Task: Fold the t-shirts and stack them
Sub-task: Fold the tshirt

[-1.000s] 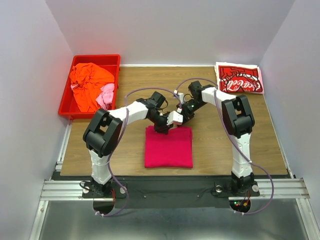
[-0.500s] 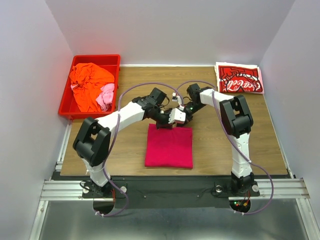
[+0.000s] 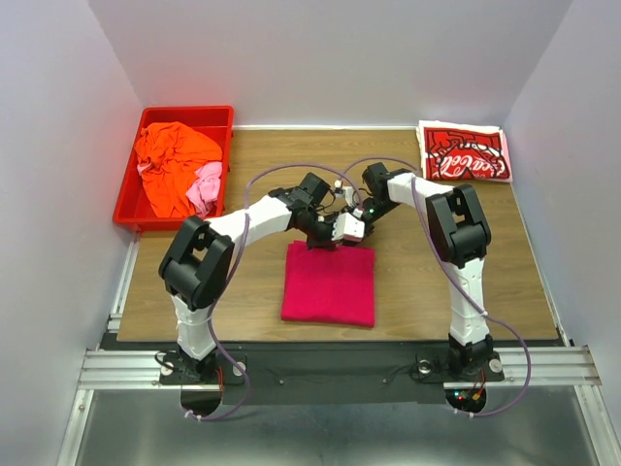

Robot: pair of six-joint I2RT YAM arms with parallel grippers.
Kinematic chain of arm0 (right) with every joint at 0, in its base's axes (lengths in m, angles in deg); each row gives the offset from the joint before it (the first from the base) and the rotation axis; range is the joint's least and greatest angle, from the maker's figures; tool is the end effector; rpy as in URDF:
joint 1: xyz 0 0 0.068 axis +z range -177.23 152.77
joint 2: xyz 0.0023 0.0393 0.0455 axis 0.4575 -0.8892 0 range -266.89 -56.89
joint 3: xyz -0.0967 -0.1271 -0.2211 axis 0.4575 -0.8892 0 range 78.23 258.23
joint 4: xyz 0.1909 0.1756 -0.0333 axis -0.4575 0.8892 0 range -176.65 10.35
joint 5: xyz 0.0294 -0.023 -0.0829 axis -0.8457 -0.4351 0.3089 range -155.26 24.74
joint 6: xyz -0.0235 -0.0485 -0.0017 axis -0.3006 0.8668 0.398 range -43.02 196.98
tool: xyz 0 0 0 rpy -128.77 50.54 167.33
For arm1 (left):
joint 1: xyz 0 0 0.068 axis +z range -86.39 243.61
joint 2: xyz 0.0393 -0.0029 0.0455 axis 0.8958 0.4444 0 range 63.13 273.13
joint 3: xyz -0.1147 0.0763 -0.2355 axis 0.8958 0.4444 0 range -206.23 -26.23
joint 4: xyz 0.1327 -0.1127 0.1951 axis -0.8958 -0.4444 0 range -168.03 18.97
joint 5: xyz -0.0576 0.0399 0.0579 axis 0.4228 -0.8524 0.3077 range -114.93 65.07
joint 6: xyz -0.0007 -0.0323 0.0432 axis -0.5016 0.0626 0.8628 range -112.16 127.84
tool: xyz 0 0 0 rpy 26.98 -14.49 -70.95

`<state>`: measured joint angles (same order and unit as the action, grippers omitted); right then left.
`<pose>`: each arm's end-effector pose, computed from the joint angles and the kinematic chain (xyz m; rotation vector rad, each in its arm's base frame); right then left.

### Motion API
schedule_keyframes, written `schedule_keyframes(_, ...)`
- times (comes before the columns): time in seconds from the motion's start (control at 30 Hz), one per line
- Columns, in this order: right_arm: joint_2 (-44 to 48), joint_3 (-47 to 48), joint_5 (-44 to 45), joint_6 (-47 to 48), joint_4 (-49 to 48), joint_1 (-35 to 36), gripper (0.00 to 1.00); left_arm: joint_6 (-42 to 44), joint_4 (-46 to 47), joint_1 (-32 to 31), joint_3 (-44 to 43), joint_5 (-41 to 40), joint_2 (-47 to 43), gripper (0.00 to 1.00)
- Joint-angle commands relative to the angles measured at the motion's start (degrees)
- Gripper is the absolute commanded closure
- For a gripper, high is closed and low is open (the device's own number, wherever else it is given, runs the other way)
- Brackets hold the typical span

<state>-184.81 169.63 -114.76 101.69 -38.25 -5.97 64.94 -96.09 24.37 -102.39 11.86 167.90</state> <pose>0.3848 0.1788 0.1273 -1.1287 2.5172 1.2673 0.2901 -0.2645 0.2215 1.9207 1.3750 -0.6520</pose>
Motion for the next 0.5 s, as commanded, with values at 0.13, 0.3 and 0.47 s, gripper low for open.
schedule_keyframes(0.13, -0.23, 1.59, 7.3, 2.1, -0.24, 0.72, 0.99, 1.35, 1.15, 2.07, 0.75, -3.57, 0.87, 1.0)
schedule_keyframes(0.3, -0.84, 3.09, 8.27, 1.48, -0.15, 0.72, 0.99, -0.06, -0.25, 2.77, 0.66, -3.84, -1.49, 1.0)
schedule_keyframes(0.47, -0.14, 2.91, 9.94, 1.57, -0.33, 0.72, 0.98, -0.24, -0.95, 4.09, 1.72, -5.42, -3.34, 1.0)
